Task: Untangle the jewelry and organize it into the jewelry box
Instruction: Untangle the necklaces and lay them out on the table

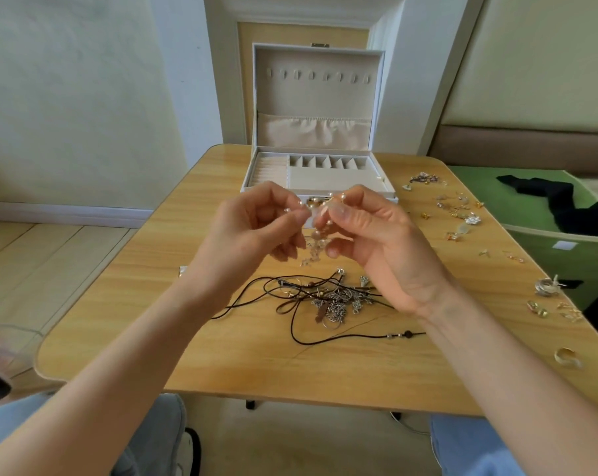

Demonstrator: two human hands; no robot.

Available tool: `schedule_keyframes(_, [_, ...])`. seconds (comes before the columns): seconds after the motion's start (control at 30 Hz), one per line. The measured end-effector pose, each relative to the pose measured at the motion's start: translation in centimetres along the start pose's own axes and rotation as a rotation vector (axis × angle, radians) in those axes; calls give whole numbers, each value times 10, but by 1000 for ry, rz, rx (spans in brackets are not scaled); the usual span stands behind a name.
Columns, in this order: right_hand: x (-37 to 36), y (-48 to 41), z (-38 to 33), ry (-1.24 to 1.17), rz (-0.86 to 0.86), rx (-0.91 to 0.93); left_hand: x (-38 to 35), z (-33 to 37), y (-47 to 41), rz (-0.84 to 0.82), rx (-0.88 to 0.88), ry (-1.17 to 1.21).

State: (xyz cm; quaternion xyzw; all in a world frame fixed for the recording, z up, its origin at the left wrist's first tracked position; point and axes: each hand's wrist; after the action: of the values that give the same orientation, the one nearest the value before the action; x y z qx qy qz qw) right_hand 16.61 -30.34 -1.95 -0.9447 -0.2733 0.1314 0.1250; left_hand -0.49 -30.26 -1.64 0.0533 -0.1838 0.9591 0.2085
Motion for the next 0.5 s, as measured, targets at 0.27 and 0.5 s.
schedule_keyframes(0.27, [-2,1,7,250,-51,-247,9,4,-3,-48,-2,416])
schedule_keyframes(0.5, [3,0,4,333,190,-150,16,7,0,-3,53,442])
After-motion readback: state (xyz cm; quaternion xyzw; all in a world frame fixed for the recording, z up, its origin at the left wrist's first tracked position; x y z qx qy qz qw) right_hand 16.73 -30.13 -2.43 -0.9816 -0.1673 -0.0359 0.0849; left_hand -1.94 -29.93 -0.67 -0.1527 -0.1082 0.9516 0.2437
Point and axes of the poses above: each hand's wrist, its own y-axis away from the middle knuckle, its own x-axis out of the back of the hand, z = x × y, and after that the axes turned 10 degrees about -z, right-handed
